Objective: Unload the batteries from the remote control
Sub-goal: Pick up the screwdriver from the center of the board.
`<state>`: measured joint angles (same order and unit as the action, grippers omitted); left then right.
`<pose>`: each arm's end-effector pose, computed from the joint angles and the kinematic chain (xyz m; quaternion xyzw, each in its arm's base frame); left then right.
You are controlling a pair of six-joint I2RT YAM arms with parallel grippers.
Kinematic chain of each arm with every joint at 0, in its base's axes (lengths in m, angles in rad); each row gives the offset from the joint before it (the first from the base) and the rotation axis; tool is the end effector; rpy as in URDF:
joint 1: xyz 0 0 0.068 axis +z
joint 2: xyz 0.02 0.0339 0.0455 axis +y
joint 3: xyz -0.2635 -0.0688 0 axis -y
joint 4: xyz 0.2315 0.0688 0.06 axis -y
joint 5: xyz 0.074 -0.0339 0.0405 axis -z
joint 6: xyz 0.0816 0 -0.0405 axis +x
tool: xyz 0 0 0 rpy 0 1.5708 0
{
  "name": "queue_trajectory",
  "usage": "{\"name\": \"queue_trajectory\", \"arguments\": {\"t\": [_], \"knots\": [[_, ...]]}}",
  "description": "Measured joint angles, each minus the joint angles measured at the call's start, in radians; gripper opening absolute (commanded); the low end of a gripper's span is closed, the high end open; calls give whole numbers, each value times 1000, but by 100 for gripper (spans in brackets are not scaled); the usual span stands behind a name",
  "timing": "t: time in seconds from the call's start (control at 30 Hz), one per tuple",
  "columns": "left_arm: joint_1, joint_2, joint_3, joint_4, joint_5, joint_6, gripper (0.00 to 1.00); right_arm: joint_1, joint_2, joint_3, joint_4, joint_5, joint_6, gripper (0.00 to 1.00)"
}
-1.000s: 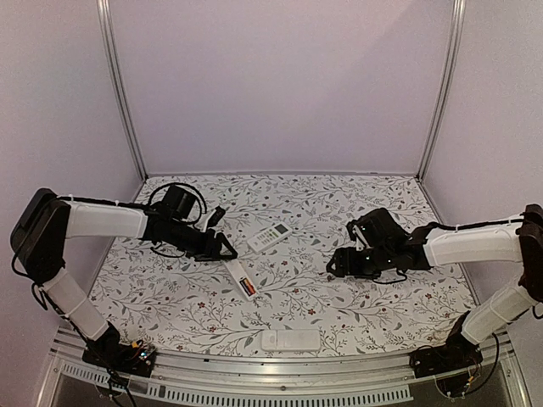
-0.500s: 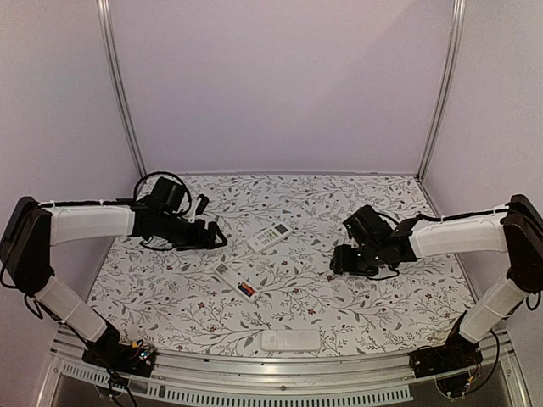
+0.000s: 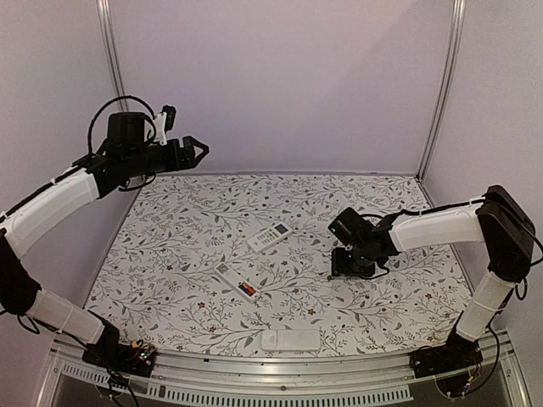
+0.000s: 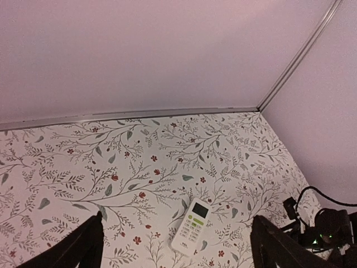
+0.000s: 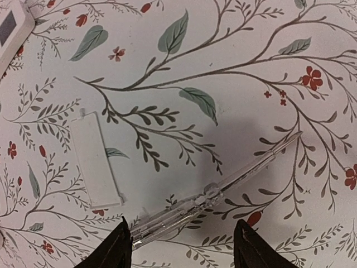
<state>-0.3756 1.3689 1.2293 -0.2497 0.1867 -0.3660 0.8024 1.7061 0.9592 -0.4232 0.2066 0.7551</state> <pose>0.3176 -0.1415 0.3403 0.0559 0.8267 -0.2731 0.4888 0.2387 0.2229 0.1197 -0.0025 0.9750 0.0671 0.2119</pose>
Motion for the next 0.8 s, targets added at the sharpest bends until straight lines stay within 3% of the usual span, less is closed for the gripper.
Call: {"name": "queue_trajectory", "arguments": {"t": [0.43, 0.8], "knots": [[7, -52, -104, -16, -101, 60, 91, 56, 131, 112, -78, 103, 42, 59], [7, -52, -105, -16, -101, 59, 91, 56, 122, 86, -54, 121, 53, 37]]}}
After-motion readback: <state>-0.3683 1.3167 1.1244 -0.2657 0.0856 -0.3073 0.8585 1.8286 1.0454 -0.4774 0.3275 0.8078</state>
